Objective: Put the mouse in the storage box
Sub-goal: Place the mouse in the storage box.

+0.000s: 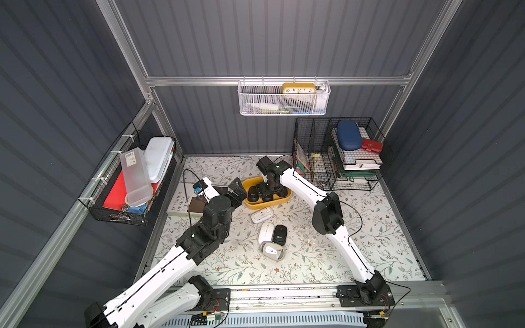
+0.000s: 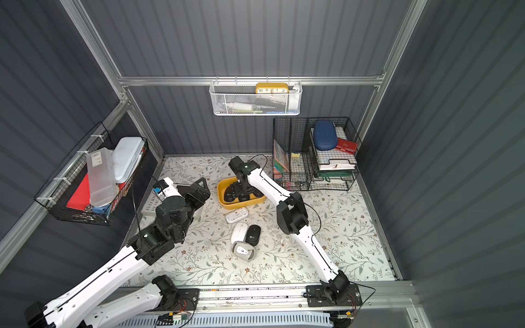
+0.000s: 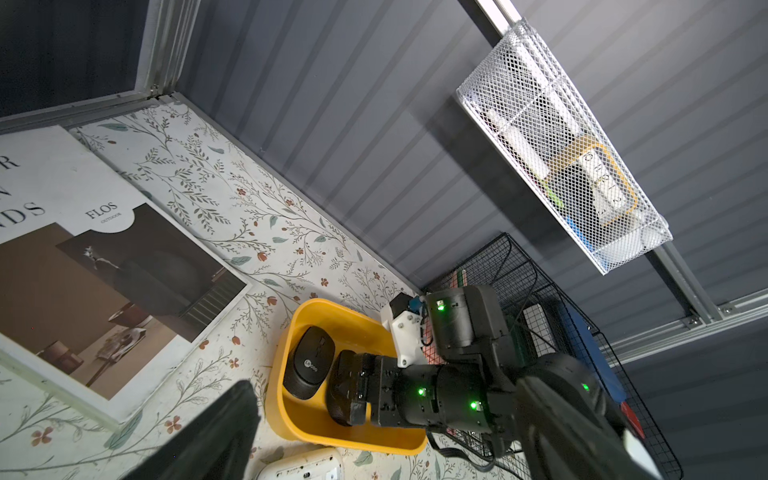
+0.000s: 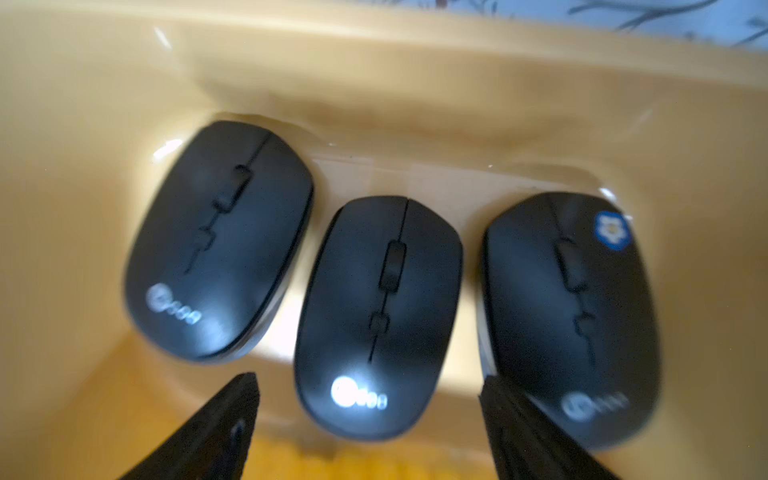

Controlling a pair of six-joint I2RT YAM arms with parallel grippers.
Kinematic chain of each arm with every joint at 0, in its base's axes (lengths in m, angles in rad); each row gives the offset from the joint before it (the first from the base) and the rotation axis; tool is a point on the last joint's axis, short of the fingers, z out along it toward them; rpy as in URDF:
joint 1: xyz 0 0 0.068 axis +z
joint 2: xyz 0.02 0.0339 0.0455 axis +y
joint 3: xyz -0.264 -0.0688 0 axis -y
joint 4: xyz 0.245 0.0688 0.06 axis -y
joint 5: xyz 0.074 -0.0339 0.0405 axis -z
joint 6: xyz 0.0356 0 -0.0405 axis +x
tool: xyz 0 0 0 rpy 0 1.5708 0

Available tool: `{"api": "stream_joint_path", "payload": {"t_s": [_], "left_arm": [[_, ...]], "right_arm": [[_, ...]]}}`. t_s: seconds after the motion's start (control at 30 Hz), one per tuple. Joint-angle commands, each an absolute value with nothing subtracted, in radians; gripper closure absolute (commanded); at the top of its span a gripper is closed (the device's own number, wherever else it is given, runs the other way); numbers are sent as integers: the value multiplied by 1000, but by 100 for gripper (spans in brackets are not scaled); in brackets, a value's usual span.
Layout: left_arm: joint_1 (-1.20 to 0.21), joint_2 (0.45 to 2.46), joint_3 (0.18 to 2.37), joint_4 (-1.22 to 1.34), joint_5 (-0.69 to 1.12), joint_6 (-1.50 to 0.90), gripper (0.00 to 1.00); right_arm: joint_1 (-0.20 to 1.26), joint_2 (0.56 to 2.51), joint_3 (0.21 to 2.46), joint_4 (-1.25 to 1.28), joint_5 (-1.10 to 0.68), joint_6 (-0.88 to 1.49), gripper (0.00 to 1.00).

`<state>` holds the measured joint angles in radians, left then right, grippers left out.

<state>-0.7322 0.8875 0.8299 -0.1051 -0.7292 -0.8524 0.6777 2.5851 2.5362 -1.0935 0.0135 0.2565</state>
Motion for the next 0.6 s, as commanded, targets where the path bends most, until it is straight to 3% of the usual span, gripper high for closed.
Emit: {"api": "stream_joint_path", "payload": {"t_s": [0.0,0.33,0.57], "left_arm": [[-728,915,864,-103,-669,-795,1],[-728,1070,921,-148,-461,-782,1],[-729,1202,963,-208,-296,-786,1]], "right_arm": [[677,2446,2489,-1118,20,266,12],[677,1947,1768,-917,18,361,12],[677,1749,1494,-885,51,445,12]]}}
